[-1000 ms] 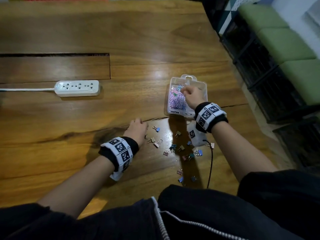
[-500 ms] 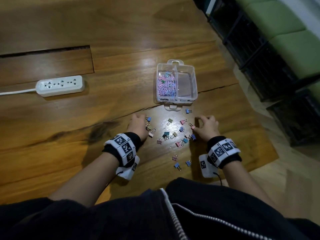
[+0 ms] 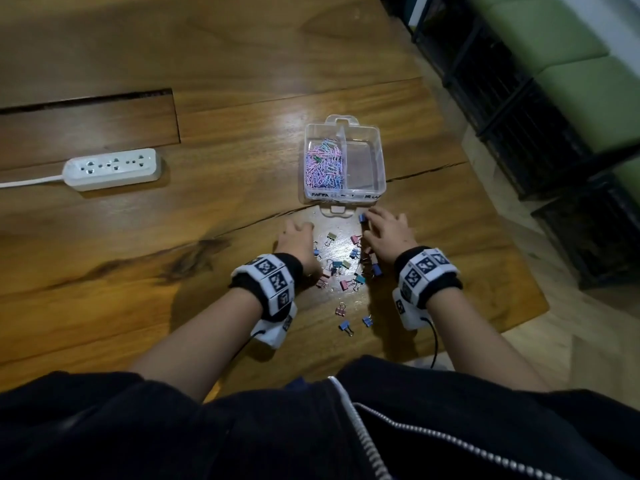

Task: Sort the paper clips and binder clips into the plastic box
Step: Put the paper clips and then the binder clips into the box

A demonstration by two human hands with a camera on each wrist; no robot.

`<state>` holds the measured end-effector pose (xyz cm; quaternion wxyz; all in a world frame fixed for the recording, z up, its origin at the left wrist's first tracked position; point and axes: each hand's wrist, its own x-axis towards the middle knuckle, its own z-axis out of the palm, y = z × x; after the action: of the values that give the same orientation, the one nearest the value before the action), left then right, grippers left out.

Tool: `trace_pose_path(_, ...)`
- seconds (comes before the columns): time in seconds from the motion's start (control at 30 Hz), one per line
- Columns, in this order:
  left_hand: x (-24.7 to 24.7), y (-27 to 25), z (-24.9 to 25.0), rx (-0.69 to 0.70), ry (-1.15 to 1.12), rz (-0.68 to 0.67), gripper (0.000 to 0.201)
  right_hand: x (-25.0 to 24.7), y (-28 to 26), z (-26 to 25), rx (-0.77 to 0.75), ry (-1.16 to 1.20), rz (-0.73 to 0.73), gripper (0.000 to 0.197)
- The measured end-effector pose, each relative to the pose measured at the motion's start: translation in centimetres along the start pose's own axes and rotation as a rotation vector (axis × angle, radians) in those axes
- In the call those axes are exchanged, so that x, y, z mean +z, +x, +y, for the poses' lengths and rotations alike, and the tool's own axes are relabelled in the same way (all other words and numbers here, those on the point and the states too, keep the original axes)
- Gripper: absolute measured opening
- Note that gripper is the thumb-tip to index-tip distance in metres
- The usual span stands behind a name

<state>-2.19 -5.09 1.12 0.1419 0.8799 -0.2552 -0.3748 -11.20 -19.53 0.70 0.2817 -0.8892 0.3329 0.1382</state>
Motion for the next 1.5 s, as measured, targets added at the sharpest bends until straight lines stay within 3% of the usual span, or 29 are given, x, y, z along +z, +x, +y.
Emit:
trace_pose_path(0.13, 1.2, 0.4, 1.4, 0.123, 0.065, -0.078, 0.076, 2.1, -1.5, -0.4, -0.159, -0.096, -0.024, 0.037)
trace_pose_path(0.23, 2.1, -0.7, 0.9, 0.178, 0.149, -0.140, 0.079, 2.6, -3.7, 0.8, -0.092, 0.222, 0.094, 0.034)
trace_pose_path(0.3, 2.3, -2.1, 0.2, 0.215, 0.187, -0.111, 0.085, 2.2, -5.6, 1.7, 0.011, 0.334, 0.176, 0.043)
trace_pose_path(0.33, 2.4, -2.9, -0.1, 0.232, 0.222, -0.075, 0.088, 2.1, -6.6, 2.0, 0.064, 0.306, 0.146, 0.052)
trace_pose_path(0.43, 3.2, -4.9, -1.3, 0.185, 0.248, -0.028, 0.103, 2.4, -9.4, 2.2, 0.250, 0.221, -0.079, 0.089)
trace_pose_path(0.5, 3.9, -5.5, -1.9, 0.120, 0.195, -0.071, 0.114, 3.3, -10.5, 1.9, 0.288, 0.219, -0.149, 0.101)
trace_pose_path(0.67, 5.7, -5.2, -0.9, 0.131, 0.250, -0.070, 0.121, 5.4, -9.4, 0.6, 0.218, 0.175, -0.089, 0.105)
trace_pose_path(0.83, 5.0, -3.3, 1.1, 0.167, 0.104, 0.047, 0.093, 4.6, -6.2, 0.2, 0.205, 0.309, 0.076, 0.078)
trace_pose_path(1.0, 3.2, -2.4, 0.4, 0.140, 0.212, 0.063, 0.104, 3.6, -7.2, 1.3, 0.246, 0.276, -0.115, 0.109)
trace_pose_path(1.1, 2.5, -1.9, 0.3, 0.129, 0.259, 0.001, 0.105, 3.6, -7.3, 1.3, 0.231, 0.194, -0.104, 0.116)
trace_pose_path(1.2, 2.2, -0.9, 1.1, 0.200, 0.290, -0.037, 0.086, 2.3, -5.6, 1.3, 0.228, 0.195, -0.056, 0.104)
trace_pose_path(1.33, 2.4, -0.2, 2.1, 0.291, 0.344, 0.034, 0.045, 1.0, -4.0, 1.1, 0.147, 0.163, -0.049, 0.078)
trace_pose_path(1.5, 2.3, 0.1, 1.8, 0.317, 0.343, 0.023, 0.026, 1.4, -3.6, 1.1, 0.083, 0.163, -0.006, 0.043)
